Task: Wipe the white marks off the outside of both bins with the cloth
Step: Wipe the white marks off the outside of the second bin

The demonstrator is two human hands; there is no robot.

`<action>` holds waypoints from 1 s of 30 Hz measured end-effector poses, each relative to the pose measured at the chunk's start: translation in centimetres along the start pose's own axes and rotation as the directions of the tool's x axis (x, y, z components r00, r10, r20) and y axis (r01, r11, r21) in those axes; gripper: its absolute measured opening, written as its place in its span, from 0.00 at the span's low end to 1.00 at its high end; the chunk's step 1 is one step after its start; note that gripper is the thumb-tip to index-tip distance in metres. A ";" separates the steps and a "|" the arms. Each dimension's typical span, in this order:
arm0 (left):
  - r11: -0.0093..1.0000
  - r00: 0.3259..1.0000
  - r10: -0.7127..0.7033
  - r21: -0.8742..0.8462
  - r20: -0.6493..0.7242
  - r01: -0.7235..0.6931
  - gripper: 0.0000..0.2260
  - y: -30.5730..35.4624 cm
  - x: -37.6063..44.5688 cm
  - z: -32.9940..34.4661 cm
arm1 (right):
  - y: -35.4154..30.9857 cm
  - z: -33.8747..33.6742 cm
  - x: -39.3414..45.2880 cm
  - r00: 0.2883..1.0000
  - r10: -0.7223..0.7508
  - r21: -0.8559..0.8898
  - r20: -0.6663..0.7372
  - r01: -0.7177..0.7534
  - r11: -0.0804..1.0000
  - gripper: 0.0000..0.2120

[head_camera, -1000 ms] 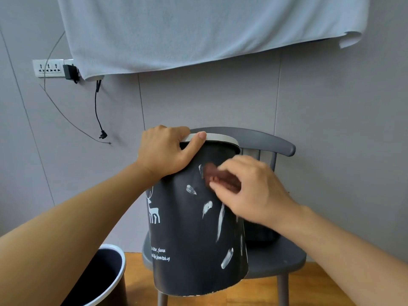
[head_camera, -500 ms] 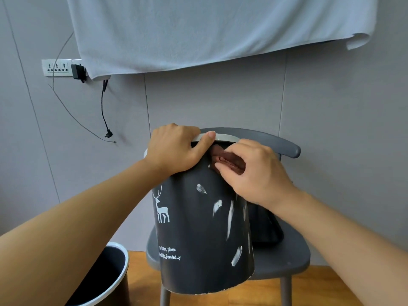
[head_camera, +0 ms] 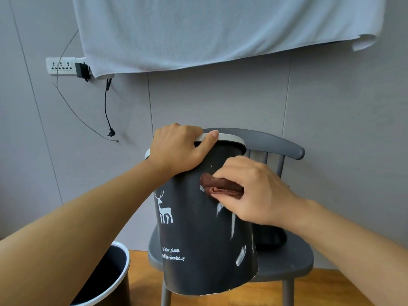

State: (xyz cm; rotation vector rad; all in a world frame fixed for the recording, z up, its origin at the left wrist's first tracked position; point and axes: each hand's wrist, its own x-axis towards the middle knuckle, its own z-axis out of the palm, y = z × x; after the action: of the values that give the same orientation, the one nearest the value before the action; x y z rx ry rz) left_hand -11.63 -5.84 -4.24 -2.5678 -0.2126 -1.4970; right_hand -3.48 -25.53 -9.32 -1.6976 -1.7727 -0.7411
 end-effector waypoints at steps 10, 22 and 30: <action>1.000 0.999 -0.003 0.016 0.033 0.002 0.28 0.4 0.2 0.0 | 0.4 -0.1 0.1 1.000 -0.002 -0.008 -0.014 0.002 1.000 0.09; 1.000 0.999 -0.008 0.029 0.043 0.007 0.29 0.8 0.5 0.2 | -0.4 -0.2 -0.7 0.985 -0.106 -0.048 0.134 0.113 0.992 0.09; 0.999 1.000 -0.002 0.048 0.030 0.001 0.29 1.3 0.8 0.4 | -0.7 -0.2 -0.2 0.992 -0.081 -0.052 0.094 0.086 0.995 0.07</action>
State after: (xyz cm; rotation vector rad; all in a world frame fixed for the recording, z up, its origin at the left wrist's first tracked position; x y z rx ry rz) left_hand -10.66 -7.00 -3.83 -2.5539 -0.2515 -1.4369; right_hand -4.21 -25.87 -9.35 -1.7279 -1.9123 -0.7666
